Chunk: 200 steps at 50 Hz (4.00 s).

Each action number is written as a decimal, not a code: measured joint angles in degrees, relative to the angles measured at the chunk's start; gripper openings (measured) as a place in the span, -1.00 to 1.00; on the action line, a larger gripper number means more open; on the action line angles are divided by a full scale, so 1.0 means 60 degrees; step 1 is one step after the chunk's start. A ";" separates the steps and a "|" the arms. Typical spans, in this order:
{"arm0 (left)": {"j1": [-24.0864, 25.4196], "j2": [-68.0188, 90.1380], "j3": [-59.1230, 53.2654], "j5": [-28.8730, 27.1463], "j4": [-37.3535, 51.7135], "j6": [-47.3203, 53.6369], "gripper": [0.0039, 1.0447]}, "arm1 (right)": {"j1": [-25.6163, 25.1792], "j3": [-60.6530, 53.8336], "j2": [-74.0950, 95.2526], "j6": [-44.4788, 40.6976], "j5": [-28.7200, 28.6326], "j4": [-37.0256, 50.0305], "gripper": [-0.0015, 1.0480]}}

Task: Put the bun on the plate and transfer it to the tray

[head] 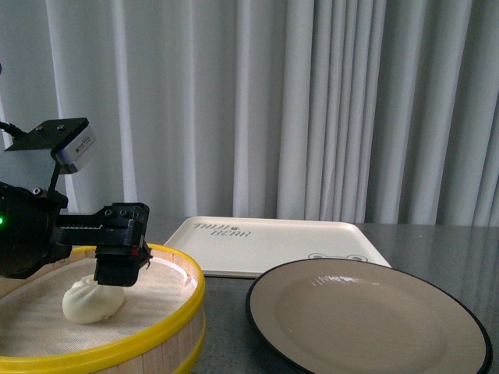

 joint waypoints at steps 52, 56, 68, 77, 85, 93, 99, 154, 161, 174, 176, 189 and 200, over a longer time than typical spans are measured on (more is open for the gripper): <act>-0.0073 0.1275 0.0455 -0.1016 -0.0157 -0.0193 0.25 | 0.0000 0.0000 0.0000 0.0000 0.0000 0.0000 0.83; -0.0102 0.1293 0.0393 -0.1082 -0.0120 -0.0160 0.01 | 0.0000 0.0000 0.0000 0.0000 0.0000 0.0000 0.83; -0.0208 0.1362 0.0353 -0.1209 -0.0029 -0.0120 -0.60 | 0.0000 0.0000 0.0000 0.0000 0.0000 0.0000 0.83; -0.0372 0.1293 0.0219 -0.0987 0.0200 -0.0109 -0.93 | 0.0000 0.0000 0.0000 0.0000 0.0000 0.0000 0.83; -0.0608 0.0823 0.0200 -0.0667 0.0419 -0.0342 -0.93 | 0.0000 0.0000 0.0000 0.0000 0.0000 0.0000 0.83; -0.0688 0.0470 0.0288 -0.0656 0.0477 -0.0350 -0.93 | 0.0000 0.0000 0.0000 0.0000 0.0000 0.0000 0.83; -0.0780 0.0404 0.0565 -0.0652 0.0499 -0.0390 -0.93 | 0.0000 0.0000 0.0000 0.0000 0.0000 0.0000 0.83; -0.4488 0.4076 0.3595 -0.0004 -0.0055 0.0237 -0.93 | 0.0000 0.0000 0.0000 0.0000 0.0000 0.0000 0.83; -0.4601 0.4186 0.3595 -0.0044 -0.0022 0.0211 -0.77 | 0.0000 0.0000 0.0000 0.0000 0.0000 0.0000 0.83; -0.4615 0.4207 0.3595 -0.0084 0.0146 -0.0113 0.14 | 0.0000 0.0000 0.0000 0.0000 0.0000 0.0000 0.83; -0.4601 0.4207 0.3599 -0.0087 0.0189 -0.0219 0.28 | 0.0000 0.0000 0.0000 0.0000 0.0000 0.0000 0.83; -0.4397 0.4156 0.3883 0.0131 0.0153 -0.0863 0.91 | 0.0000 0.0000 0.0000 0.0000 0.0000 0.0000 0.83; -0.3901 0.3767 0.3971 0.0248 0.0062 -0.1322 0.88 | 0.0000 0.0000 0.0000 0.0000 0.0000 0.0000 0.83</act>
